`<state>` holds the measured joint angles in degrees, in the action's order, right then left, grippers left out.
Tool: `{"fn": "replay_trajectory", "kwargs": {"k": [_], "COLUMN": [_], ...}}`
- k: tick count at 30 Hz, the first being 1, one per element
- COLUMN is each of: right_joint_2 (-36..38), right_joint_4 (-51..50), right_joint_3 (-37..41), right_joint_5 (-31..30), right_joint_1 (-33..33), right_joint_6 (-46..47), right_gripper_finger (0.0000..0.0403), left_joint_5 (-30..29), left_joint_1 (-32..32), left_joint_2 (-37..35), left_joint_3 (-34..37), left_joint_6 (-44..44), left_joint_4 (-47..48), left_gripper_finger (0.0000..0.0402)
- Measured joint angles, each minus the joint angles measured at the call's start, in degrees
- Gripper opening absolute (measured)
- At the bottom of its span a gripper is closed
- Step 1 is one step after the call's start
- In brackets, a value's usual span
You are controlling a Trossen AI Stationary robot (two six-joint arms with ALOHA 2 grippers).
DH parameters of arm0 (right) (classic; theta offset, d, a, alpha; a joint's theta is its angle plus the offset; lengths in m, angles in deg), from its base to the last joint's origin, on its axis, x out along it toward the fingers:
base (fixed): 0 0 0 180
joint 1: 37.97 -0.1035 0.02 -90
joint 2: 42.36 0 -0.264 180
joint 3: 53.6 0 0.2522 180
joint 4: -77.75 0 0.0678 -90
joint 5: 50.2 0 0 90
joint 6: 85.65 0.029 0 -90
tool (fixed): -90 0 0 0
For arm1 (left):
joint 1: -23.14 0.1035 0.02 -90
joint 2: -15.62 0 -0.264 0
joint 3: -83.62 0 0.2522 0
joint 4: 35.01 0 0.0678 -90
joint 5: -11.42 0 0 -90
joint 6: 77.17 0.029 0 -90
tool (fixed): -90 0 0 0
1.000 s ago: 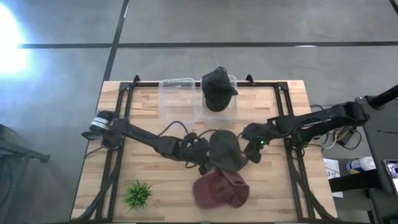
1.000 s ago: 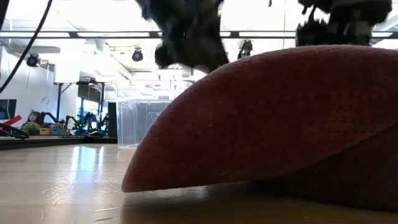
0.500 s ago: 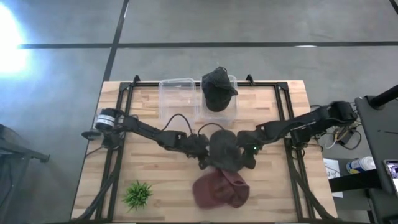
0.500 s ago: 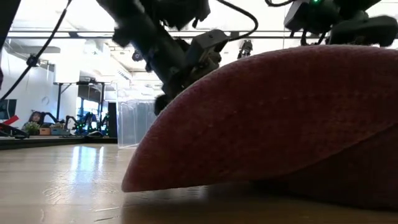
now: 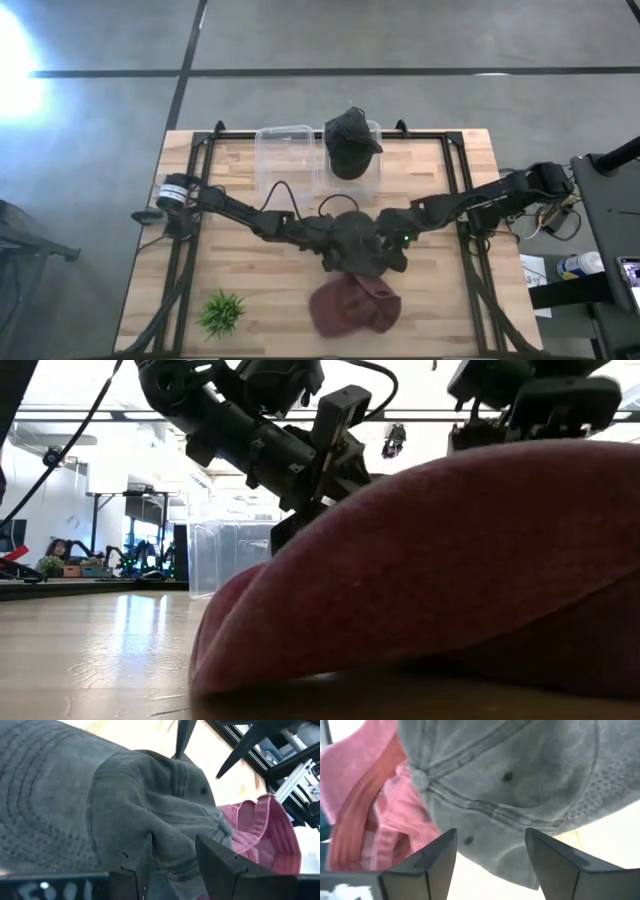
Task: Pick & Place hat
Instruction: Put the black cap into the right transparent bin
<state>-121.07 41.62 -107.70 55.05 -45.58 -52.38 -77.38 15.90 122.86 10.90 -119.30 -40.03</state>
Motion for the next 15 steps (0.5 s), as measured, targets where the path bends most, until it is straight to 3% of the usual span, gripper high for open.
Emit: {"fn": "replay_trajectory", "kwargs": {"k": [7,15], "right_joint_2": [2.3,0.5], "right_joint_4": [-9.2,-2.8], "right_joint_3": [0.1,0.2], "right_joint_5": [-0.3,-0.9], "right_joint_1": [0.3,0.0], "right_joint_6": [0.0,2.3], "right_gripper_finger": [0.0231,0.0231], "left_joint_5": [2.4,2.6], "left_joint_1": [-0.2,-0.4], "left_joint_2": [0.0,0.2], "left_joint_3": [0.2,0.2], "left_joint_6": [0.0,0.2], "left_joint_4": [4.7,4.5], "left_gripper_finger": [0.0145,0.0145]}}
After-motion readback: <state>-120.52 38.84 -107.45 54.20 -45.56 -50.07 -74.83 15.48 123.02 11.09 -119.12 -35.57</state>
